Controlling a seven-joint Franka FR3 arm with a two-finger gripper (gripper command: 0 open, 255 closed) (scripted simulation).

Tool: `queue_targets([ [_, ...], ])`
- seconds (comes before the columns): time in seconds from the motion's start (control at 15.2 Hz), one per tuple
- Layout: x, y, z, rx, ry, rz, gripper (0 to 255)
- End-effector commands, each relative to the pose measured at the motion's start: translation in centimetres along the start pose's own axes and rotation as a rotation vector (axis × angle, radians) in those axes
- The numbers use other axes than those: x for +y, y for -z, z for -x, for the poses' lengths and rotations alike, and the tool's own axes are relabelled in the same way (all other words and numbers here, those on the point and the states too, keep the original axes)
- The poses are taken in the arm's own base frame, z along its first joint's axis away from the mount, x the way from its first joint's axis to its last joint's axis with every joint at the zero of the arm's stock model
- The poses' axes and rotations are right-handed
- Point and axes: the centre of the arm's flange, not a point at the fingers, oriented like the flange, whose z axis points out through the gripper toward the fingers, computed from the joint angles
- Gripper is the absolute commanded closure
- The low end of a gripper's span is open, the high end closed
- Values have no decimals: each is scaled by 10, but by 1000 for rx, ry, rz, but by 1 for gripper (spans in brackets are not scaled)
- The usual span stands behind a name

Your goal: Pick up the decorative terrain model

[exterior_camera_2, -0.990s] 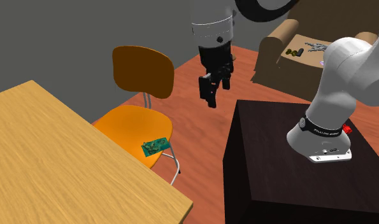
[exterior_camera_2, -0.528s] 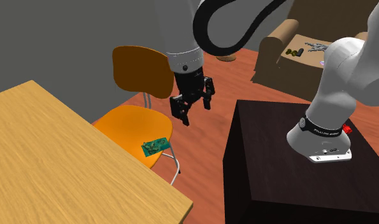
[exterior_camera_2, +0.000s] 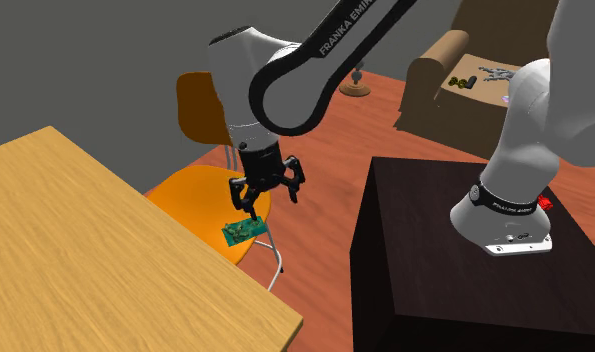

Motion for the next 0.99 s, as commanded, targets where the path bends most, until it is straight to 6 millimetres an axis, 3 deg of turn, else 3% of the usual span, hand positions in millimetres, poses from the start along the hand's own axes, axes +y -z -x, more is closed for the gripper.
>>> queue_targets([
  [0.0, -16, -16, -16, -7, -71, -14, 0],
  [0.73, -77, -98, -113, -47, -441, -87, 0],
  [0.92, -79, -110, -118, -48, -450, -89, 0],
])
